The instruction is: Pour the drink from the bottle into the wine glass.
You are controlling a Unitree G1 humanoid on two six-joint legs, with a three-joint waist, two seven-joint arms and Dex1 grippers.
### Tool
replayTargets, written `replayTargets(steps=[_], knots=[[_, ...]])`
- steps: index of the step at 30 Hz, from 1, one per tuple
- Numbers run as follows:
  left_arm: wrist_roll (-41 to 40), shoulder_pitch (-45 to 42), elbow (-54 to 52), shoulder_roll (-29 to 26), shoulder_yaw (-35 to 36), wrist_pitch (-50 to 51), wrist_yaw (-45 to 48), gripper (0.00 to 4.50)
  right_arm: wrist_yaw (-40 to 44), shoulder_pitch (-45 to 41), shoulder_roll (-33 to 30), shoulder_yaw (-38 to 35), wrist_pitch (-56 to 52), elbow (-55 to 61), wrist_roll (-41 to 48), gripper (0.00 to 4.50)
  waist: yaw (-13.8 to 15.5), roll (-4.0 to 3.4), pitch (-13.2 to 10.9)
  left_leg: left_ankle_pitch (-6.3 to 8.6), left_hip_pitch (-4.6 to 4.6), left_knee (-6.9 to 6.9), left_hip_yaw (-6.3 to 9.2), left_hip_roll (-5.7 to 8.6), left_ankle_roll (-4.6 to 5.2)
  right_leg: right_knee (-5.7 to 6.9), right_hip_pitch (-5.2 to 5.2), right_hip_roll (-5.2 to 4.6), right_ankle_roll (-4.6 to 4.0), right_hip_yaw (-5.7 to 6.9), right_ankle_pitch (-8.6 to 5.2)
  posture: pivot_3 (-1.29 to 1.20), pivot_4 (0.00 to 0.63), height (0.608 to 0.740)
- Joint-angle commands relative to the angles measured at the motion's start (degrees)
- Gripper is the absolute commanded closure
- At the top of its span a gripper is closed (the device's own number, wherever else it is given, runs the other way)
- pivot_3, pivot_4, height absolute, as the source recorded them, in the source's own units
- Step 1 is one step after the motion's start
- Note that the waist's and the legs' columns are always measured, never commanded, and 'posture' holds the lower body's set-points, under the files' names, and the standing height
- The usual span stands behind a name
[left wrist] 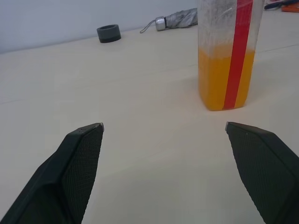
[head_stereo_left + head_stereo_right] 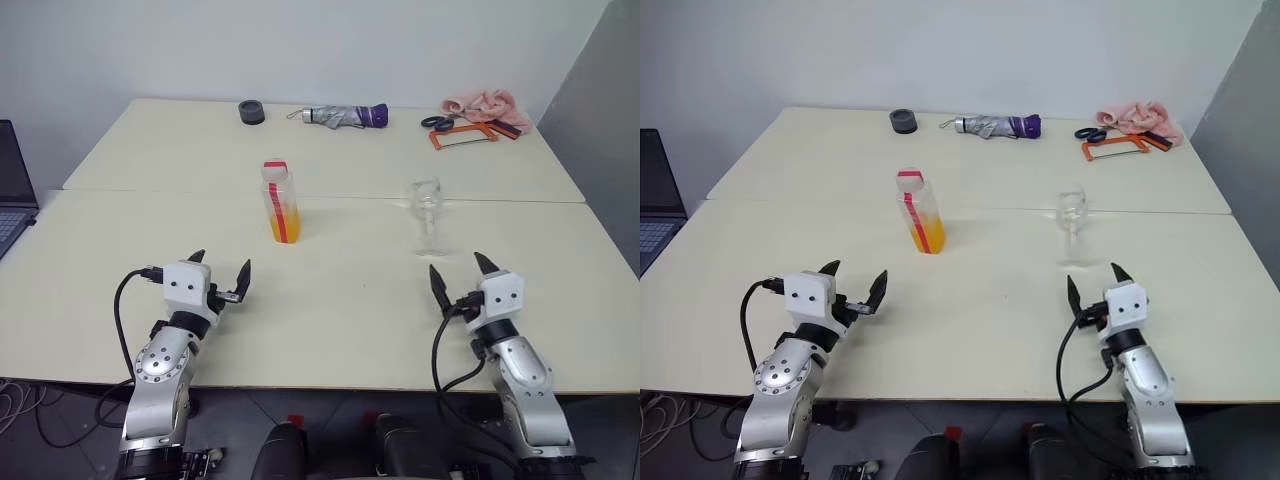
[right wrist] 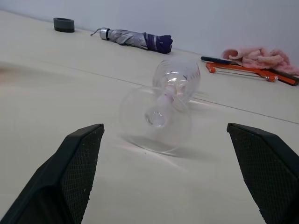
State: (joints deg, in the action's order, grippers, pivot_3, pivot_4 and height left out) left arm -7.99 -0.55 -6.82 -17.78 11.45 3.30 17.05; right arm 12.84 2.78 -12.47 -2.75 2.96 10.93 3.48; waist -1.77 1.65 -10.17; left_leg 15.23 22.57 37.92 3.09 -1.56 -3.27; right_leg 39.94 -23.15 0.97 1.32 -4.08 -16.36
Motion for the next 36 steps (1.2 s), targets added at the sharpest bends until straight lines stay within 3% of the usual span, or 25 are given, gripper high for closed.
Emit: replayTargets(steps=[1,24,36], knots=[[-0.4,-0.6,-2.5,0.1,-0.4,-1.2,0.2,0.03,-0.4,-0.7,-0.3,-0.7,-0.9,3.2,0.2,0.00,0.0,0.00,0.0,0.00,0.00,0.00,0.00,0.00,0.00,0.00,0.00,0.00,0.00,0.00,0.00,0.00,0.150,0.740],[-2.4,-2.5,-3.8,1.5,-1.4,0.5,-0.2,0.03,2.4,-0.2,-1.2,0.1,-1.4,4.8,0.8,0.00,0.0,0.00,0.0,0.00,0.00,0.00,0.00,0.02,0.00,0.00,0.00,0.01,0.01,0.00,-0.01,0.00,0.150,0.740],[0.6,-11.7,-0.8,3.5,-4.5,6.5,-5.1,0.03,18.6,1.3,-10.3,2.3,-9.2,15.5,14.0,0.00,0.0,0.01,0.0,0.00,0.01,0.02,0.03,0.04,0.00,-0.01,0.04,0.07,0.04,0.02,-0.01,0.00,0.150,0.740]])
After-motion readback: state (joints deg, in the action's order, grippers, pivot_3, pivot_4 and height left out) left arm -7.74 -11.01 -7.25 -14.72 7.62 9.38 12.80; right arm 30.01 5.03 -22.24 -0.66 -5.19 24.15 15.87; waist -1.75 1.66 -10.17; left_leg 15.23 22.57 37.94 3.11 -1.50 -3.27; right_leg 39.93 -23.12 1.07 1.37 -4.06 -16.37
